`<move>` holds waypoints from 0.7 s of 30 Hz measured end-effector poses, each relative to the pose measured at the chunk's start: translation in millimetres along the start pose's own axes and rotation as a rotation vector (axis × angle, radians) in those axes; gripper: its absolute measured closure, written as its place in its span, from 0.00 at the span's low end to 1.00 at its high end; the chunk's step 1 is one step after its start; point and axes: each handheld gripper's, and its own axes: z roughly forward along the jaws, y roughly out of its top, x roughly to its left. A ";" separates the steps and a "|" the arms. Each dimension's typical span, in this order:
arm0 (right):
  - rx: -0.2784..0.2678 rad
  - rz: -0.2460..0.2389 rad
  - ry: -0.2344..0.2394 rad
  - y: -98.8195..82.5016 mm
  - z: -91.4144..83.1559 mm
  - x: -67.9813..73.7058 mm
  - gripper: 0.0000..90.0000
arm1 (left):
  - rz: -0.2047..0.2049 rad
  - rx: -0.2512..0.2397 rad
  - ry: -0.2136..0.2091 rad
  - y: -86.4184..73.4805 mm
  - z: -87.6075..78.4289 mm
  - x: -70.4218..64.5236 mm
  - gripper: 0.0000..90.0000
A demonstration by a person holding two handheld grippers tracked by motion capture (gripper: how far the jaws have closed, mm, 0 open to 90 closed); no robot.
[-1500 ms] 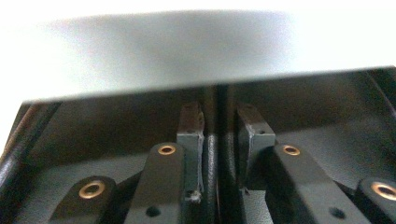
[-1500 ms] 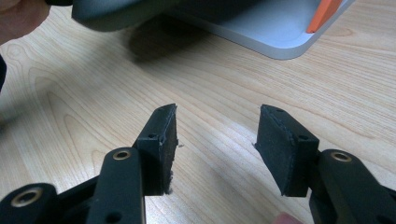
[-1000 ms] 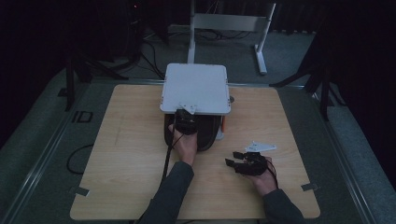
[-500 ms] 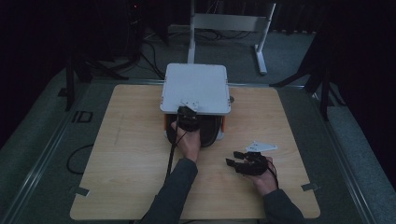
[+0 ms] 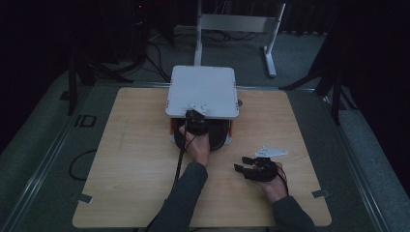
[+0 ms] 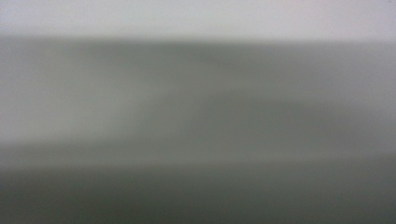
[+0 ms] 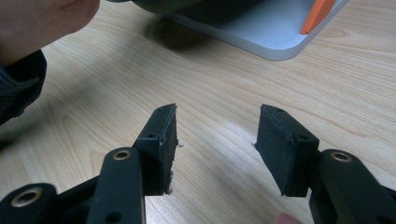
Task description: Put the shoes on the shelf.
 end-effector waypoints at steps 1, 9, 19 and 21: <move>0.000 0.000 0.000 0.0 0.0 0.0 0.53 | 0.000 0.000 0.000 0.0 0.0 0.0 0.79; -0.004 0.004 -0.001 0.0 -1.6 -0.3 0.53 | 0.004 -0.050 0.037 2.3 -1.2 -7.2 0.83; -0.002 0.001 0.000 -0.6 -1.6 0.2 0.52 | 0.016 0.002 -0.032 1.0 -14.1 4.9 0.56; -0.002 0.001 -0.001 -0.7 -1.4 0.3 0.52 | 0.025 0.018 -0.056 0.1 -18.4 7.8 0.54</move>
